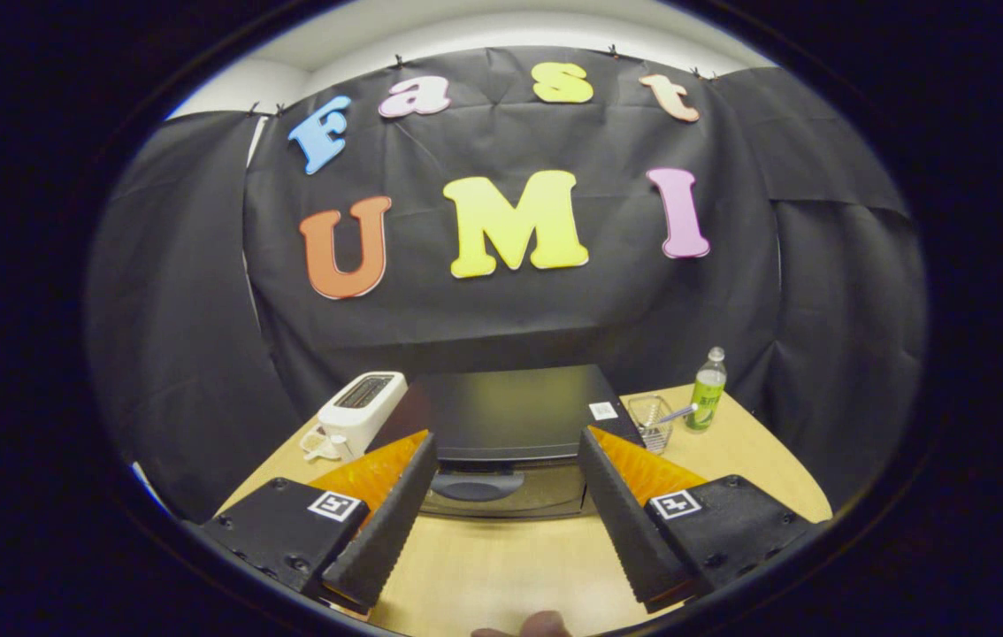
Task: Open the toaster oven, put the food inside, and close the toaster oven door.
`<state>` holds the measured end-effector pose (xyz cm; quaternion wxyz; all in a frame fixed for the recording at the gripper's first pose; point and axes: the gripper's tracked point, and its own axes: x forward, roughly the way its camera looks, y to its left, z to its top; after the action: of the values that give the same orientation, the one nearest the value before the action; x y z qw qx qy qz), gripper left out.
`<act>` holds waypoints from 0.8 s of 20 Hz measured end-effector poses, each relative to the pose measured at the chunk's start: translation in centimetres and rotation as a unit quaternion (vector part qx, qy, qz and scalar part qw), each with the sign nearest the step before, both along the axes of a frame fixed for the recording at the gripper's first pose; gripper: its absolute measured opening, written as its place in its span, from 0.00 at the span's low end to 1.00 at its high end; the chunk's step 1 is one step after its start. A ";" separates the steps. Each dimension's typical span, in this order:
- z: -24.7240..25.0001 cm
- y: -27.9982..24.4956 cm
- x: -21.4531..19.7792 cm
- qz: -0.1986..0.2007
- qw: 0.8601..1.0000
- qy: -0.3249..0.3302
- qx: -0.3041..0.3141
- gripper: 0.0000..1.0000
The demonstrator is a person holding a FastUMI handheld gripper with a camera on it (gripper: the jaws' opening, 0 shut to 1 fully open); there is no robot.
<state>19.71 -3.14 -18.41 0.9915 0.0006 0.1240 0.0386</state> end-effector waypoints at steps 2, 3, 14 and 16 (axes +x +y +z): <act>-2.0 0.3 2.4 0.002 1.000 0.011 -0.008 1.00; -3.1 0.6 3.4 0.003 1.000 0.020 -0.012 1.00; -10.1 2.3 8.1 -0.002 0.997 0.056 -0.053 1.00; -10.4 2.3 8.0 -0.007 0.997 0.057 -0.047 1.00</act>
<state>27.71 -0.88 -28.79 0.9820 -0.0428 0.1822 0.0259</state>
